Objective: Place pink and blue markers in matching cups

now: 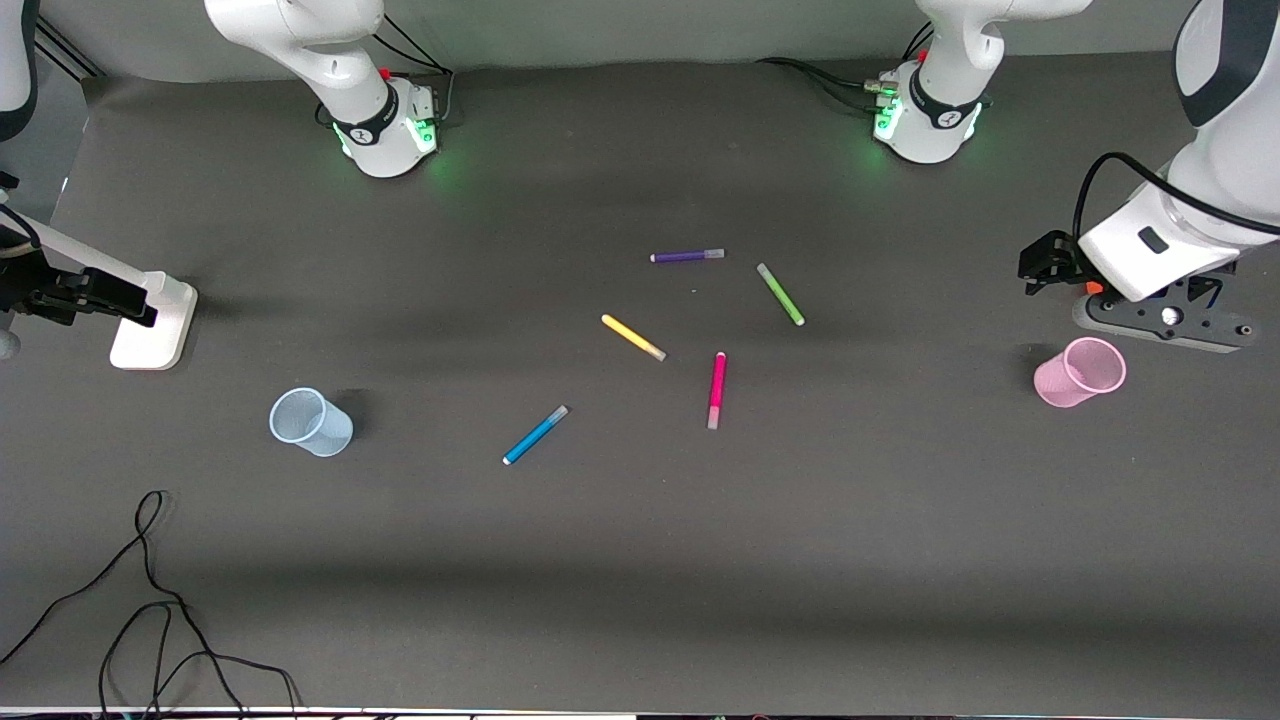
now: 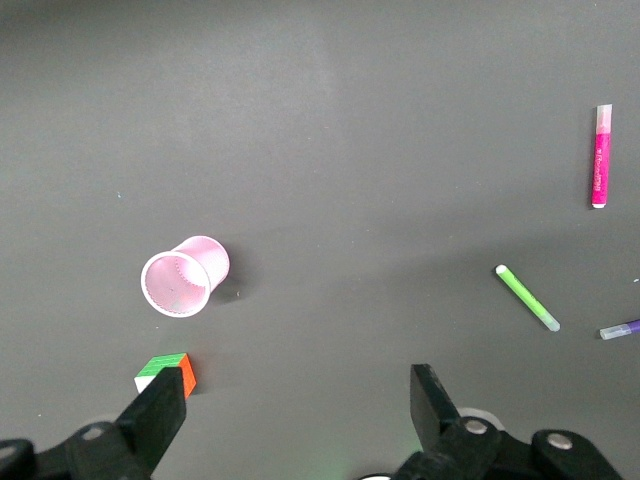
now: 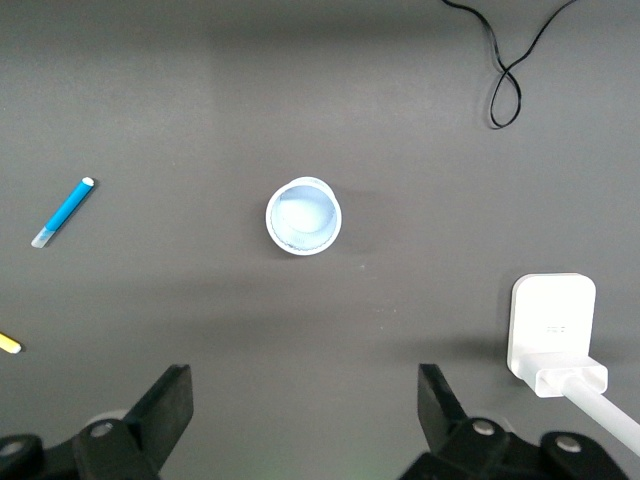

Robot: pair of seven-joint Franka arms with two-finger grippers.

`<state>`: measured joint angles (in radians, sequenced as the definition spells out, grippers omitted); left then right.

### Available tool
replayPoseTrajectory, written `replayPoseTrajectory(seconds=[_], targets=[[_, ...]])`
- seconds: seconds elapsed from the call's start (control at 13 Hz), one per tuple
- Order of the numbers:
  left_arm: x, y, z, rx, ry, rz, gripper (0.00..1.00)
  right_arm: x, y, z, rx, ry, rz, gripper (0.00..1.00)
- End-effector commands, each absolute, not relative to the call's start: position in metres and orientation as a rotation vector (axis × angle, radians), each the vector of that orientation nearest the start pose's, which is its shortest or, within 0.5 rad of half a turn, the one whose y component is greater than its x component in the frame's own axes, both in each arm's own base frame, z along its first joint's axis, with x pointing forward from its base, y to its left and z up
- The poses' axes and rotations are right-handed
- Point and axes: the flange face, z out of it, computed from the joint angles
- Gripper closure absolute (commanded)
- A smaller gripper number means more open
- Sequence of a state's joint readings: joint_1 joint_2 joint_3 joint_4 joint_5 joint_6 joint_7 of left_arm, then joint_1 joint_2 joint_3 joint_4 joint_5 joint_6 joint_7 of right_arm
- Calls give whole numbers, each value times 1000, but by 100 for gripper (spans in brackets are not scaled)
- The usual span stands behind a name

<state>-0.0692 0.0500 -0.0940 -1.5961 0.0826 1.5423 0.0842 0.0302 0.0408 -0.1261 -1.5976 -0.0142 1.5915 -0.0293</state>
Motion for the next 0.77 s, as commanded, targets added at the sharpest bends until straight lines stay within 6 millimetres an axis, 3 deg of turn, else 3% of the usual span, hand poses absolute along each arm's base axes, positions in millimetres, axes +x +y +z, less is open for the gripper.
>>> replayPoseTrajectory(seconds=[0.0,0.38,0.69], targets=[[559,-82,586,-3037,392,162,0,561,-54,594,-3161,125,72,0],[558,-81,587,-3036,399,172,0,559,-50,593,-3158,135,79,0],[556,-81,584,-3034,393,200,0,556,-15,588,-3158,132,99,0]])
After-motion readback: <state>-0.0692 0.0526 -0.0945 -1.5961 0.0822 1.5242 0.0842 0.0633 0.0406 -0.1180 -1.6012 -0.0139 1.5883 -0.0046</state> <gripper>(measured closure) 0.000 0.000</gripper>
